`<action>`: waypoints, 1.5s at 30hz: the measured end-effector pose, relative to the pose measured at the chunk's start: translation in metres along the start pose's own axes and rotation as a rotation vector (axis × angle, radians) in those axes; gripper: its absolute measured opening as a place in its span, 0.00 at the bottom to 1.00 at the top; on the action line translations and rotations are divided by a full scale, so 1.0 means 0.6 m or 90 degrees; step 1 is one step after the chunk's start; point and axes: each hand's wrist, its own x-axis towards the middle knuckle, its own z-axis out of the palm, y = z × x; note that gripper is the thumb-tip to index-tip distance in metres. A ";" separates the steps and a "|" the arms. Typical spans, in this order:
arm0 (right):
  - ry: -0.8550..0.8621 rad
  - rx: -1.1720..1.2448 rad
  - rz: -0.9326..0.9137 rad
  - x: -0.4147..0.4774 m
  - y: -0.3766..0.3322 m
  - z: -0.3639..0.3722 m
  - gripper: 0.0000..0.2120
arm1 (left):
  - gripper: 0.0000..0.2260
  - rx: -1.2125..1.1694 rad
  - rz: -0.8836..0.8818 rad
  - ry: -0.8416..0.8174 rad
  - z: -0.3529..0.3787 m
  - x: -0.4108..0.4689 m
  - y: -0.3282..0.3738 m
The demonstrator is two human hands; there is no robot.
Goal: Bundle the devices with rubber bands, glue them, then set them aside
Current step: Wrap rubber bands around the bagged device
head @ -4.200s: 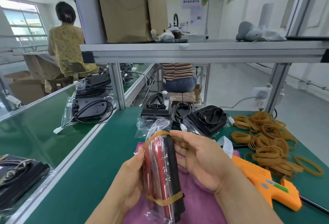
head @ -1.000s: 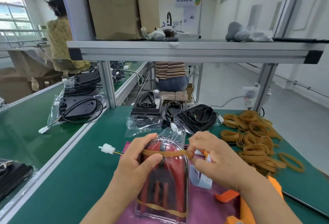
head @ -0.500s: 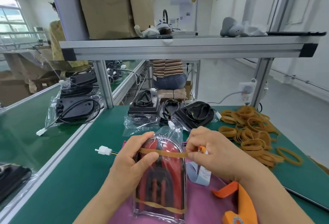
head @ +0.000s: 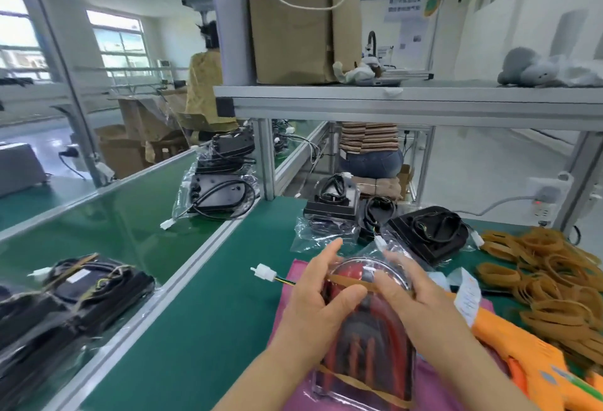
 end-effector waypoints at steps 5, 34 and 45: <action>0.027 0.007 -0.111 0.001 -0.040 0.012 0.07 | 0.24 0.017 -0.093 0.029 -0.047 -0.008 0.018; -0.248 0.761 0.164 0.141 -0.098 0.114 0.34 | 0.23 -0.487 -0.364 -0.166 -0.095 -0.013 0.076; -0.119 0.529 0.132 0.101 -0.081 0.085 0.21 | 0.23 -0.420 -0.337 0.139 -0.096 0.002 0.041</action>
